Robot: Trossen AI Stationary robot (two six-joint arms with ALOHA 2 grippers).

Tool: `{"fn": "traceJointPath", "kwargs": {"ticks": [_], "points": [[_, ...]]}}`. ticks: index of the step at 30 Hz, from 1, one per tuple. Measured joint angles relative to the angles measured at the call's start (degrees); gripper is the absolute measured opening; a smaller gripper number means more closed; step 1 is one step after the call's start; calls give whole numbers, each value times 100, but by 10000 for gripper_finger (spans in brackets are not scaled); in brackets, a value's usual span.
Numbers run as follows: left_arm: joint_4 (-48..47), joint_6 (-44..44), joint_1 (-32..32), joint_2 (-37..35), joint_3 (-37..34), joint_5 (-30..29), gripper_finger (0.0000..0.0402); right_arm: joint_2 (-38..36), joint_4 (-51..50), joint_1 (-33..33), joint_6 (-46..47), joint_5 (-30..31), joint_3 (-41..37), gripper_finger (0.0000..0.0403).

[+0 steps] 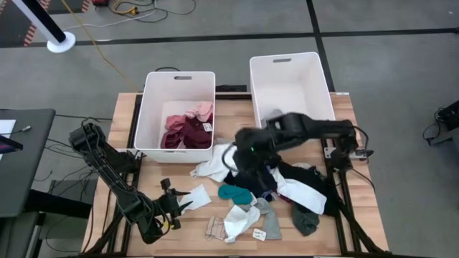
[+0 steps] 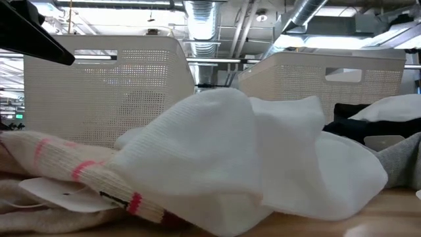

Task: Sort clothes
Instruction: Put the brown sock into the left white bin

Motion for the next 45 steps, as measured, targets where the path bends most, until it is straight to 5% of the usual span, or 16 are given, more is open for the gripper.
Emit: {"fn": "traceJointPath", "kwargs": {"ticks": [16, 26, 45], "points": [[35, 195, 0, 0, -1, -2, 144, 155, 364, 1707, 825, 444, -120, 187], [61, 301, 0, 0, -2, -2, 144, 153, 563, 2118, 1133, 628, -1091, 187], [102, 297, 0, 0, -2, -2, 144, 157, 4455, 2203, 858, 444, -3582, 187]]}}
